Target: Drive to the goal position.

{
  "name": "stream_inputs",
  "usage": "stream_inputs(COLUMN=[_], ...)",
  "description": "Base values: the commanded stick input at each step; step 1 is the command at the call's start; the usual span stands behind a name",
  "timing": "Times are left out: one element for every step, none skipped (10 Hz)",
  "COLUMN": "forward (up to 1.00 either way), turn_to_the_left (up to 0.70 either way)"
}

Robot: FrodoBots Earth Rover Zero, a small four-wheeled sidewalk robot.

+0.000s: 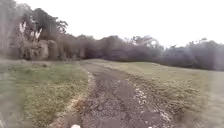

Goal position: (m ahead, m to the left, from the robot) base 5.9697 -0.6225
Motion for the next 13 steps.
stream_inputs(forward=[0.7, 0.7, 0.7, 0.7, 0.7, 0.7, 0.7, 0.7, 0.7, 0.7, 0.7, 0.7, 0.7], turn_to_the_left=[0.0, 0.12, 0.23, 0.34, 0.29, 0.23, 0.02, 0.01, 0.01, 0.01, 0.0, 0.0, 0.0])
